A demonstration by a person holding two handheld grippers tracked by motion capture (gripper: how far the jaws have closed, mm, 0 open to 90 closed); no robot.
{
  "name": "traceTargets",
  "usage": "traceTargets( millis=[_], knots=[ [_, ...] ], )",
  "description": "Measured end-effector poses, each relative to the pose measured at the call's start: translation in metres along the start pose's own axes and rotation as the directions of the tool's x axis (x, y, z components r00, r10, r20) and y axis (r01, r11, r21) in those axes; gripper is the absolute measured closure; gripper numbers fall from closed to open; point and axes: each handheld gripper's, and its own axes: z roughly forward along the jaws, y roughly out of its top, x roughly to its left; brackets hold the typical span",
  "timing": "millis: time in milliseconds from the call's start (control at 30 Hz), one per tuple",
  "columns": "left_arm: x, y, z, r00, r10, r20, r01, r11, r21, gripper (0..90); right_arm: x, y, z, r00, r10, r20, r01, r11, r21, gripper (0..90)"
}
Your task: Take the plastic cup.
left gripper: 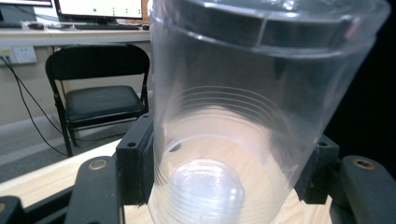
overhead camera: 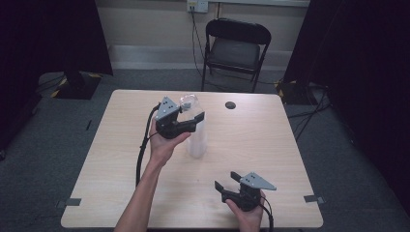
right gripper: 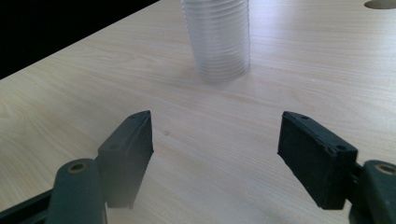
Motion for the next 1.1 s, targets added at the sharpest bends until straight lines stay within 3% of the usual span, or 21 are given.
traceTargets(
  millis=[200,433,533,600,800,900,1000,1100],
  knots=[
    [0.001,0.004,-0.015,1.0,0.008,-0.003,-0.008,0.9999,-0.007,36.0,0.001,0.001,0.002,1.0,-0.005,-0.001,0.005,1.0,0.001,26.1],
    [0.011,-0.006,-0.028,0.9968,-0.079,0.003,0.079,0.9968,0.002,36.0,0.003,0.002,0.003,0.9999,-0.012,-0.003,0.012,1.0,0.008,26.1],
    [0.012,-0.011,-0.036,0.9974,-0.071,-0.013,0.071,0.9974,-0.013,36.0,0.003,0.002,0.005,0.9999,-0.011,-0.009,0.011,1.0,0.011,26.8],
    [0.012,-0.013,-0.041,0.9968,-0.08,0.003,0.08,0.9968,-0.005,36.0,0.004,0.003,0.006,0.9998,-0.011,-0.015,0.011,1.0,0.011,27.7],
    [0.01,-0.024,-0.05,0.9961,-0.088,-0.006,0.088,0.9958,0.024,35.9,0.007,0.003,0.007,0.9995,-0.023,-0.02,0.023,1.0,0.01,27.9],
    [0.009,-0.032,-0.053,0.9933,-0.113,0.025,0.112,0.9933,0.026,35.8,0.007,0.003,0.007,0.9994,-0.026,-0.022,0.026,1.0,0.006,28.1],
    [0.008,-0.039,-0.055,0.9936,-0.11,0.028,0.108,0.9927,0.054,35.9,0.007,0.003,0.008,0.9993,-0.026,-0.027,0.026,1.0,0.003,29.0],
    [0.008,-0.048,-0.059,0.9872,-0.152,0.048,0.149,0.9873,0.054,35.9,0.009,0.003,0.01,0.9991,-0.032,-0.028,0.032,0.999,0.006,29.0]
  ],
)
